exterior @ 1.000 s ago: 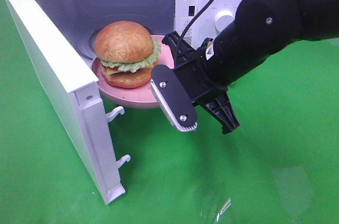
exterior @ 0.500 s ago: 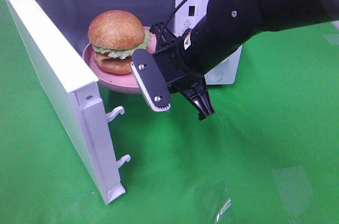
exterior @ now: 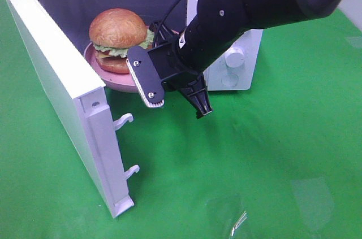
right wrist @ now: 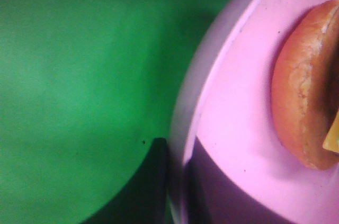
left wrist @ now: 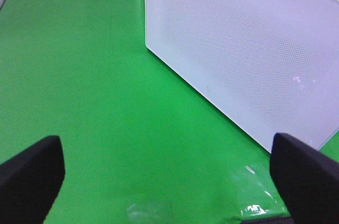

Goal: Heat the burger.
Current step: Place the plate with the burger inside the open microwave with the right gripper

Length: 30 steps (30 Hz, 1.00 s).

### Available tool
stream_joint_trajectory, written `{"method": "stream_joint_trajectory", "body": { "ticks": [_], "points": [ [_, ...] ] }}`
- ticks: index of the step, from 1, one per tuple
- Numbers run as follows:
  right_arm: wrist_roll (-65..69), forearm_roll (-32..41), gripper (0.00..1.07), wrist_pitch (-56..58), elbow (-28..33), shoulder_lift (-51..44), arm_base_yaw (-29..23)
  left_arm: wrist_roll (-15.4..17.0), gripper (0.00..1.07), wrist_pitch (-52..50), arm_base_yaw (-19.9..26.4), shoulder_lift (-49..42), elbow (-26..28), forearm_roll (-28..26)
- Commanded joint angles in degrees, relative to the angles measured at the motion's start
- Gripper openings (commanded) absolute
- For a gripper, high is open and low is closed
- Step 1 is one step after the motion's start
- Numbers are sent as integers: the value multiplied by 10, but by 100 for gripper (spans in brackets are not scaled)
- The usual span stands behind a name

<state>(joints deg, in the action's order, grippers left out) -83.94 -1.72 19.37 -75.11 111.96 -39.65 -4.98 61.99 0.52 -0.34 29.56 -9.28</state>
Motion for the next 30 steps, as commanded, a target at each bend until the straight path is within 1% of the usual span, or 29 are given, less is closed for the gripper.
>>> {"method": "stream_joint_trajectory", "body": {
  "ticks": [1,2,5,8,9,14,16,19,30],
  "points": [
    [18,-12,0,-29,-36,6,3,2,98,-6,-3,-9,-1,-3],
    [18,-12,0,-29,-36,6,3,2,98,-6,-3,-9,-1,-3],
    [25,-12,0,-11,-66,23,3,1,98,-6,-3,-9,-1,-3],
    [33,-12,0,-11,-78,32,3,1,98,-6,-3,-9,-1,-3],
    [45,-12,0,-10,-95,42,3,1,98,-6,-3,-9,-1,-3],
    [56,-13,0,-7,-121,60,3,1,98,-6,-3,-9,-1,-3],
    [65,-12,0,-7,-144,75,3,1,98,-6,-3,-9,-1,-3],
    [65,-12,0,-7,-148,77,3,1,98,-6,-3,-9,-1,-3],
    [73,-12,0,-6,-201,116,19,1,98,-6,-3,-9,-1,-3]
  ]
}}
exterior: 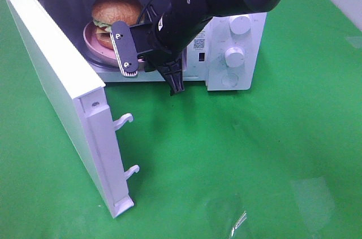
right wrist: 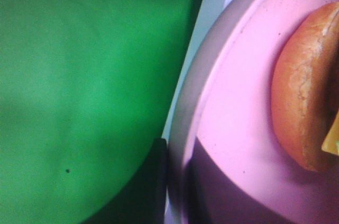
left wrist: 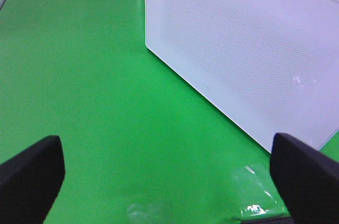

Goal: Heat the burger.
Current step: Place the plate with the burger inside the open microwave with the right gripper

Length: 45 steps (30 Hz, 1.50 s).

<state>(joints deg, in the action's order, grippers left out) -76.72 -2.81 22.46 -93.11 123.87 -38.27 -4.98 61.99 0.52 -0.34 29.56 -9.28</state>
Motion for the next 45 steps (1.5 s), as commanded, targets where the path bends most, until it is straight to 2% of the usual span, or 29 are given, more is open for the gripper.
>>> {"method": "stream_joint_trajectory", "body": {
  "ticks": [1,14,35,41,42,43,45],
  "points": [
    [1,-1,0,-40,-22,0,10,1,98,-6,-3,-9,-1,-3],
    [1,-2,1,-38,-81,50,23,1,98,-6,-3,-9,-1,-3],
    [-5,-12,4,-45,-96,75,14,1,98,-6,-3,-9,-1,-3],
    [38,-12,13,-64,-96,75,15,1,98,-6,-3,-9,-1,-3],
    [52,-13,18,-66,-96,75,16,1,98,-6,-3,-9,-1,-3],
    [52,-13,18,-66,-96,75,16,1,98,-6,-3,-9,-1,-3],
    [54,-14,28,-67,-96,75,16,1,98,-6,-3,-9,-1,-3]
  ]
}}
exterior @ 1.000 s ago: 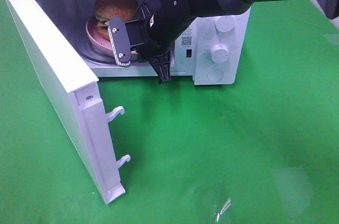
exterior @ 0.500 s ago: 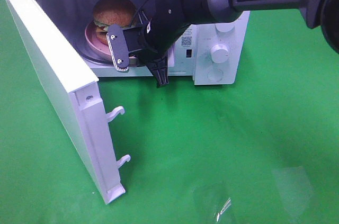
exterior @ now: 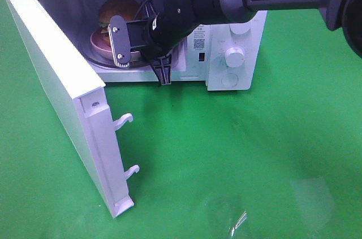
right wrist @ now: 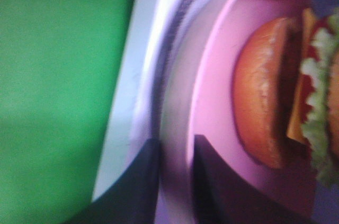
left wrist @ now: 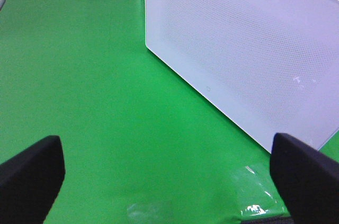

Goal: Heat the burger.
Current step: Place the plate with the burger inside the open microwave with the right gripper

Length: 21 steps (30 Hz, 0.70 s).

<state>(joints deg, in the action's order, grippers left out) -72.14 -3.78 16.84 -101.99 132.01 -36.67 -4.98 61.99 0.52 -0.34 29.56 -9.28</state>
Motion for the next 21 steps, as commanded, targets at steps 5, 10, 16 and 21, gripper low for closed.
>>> {"method": "stream_joint_trajectory", "body": {
  "ticks": [5,10,16,21],
  "points": [
    [10,-4,40,-11,-7,-6,0,1,98,-6,-3,-9,-1,-3],
    [29,-4,44,5,-7,-6,0,1,98,-6,-3,-9,-1,-3],
    [29,-4,44,45,-7,-6,-2,1,98,-6,-3,-9,-1,-3],
    [29,-4,46,66,-4,-11,-2,1,98,-6,-3,-9,-1,-3]
  ]
}}
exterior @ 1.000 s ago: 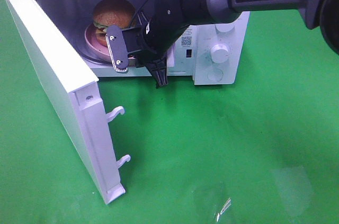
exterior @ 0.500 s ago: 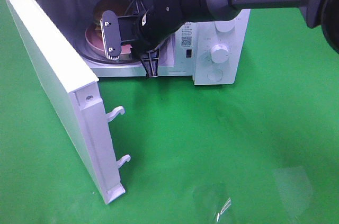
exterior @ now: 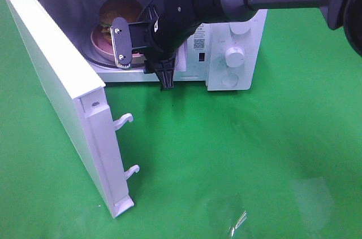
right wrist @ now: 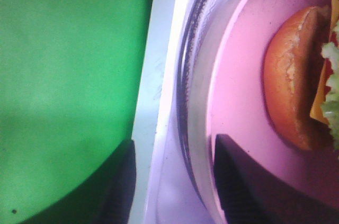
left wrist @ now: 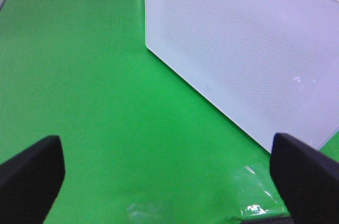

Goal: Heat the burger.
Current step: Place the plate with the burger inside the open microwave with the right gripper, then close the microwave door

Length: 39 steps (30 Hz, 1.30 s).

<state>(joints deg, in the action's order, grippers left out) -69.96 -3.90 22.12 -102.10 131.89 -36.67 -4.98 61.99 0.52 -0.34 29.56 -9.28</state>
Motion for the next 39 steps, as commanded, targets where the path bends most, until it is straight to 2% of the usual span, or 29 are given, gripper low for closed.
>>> {"method": "stream_joint_trajectory", "body": {
  "ticks": [1,5,9,12,13,16,17,20,26,33,34,39],
  "points": [
    [7,-3,46,14,-3,-10,-2,1,98,-6,-3,-9,-1,-3],
    [7,-3,50,13,-3,-14,-4,1,98,-6,-3,-9,-1,-3],
    [9,-1,64,23,-3,-19,-10,1,98,-6,-3,-9,-1,-3],
    [11,-2,68,23,3,-25,-14,1,98,-6,-3,-9,-1,-3],
    [11,-2,70,12,23,-36,-14,1,98,-6,-3,-9,-1,-3],
    [10,-2,70,4,37,-41,-14,1,98,-6,-3,-9,-1,-3],
    [10,-3,70,-25,77,-60,-14,1,98,-6,-3,-9,-1,-3],
    [9,-4,70,-29,90,-68,-14,1,98,-6,-3,-9,-1,-3],
    [15,-34,70,-48,167,-122,-14,1,98,-6,-3,-9,-1,-3],
    [40,-34,70,-54,226,-168,-14,1,98,-6,-3,-9,-1,-3],
    [46,-34,70,-57,253,-187,-14,1,98,-6,-3,-9,-1,-3],
    [73,-34,70,-64,304,-226,-14,1,98,-6,-3,-9,-1,-3]
  ]
}}
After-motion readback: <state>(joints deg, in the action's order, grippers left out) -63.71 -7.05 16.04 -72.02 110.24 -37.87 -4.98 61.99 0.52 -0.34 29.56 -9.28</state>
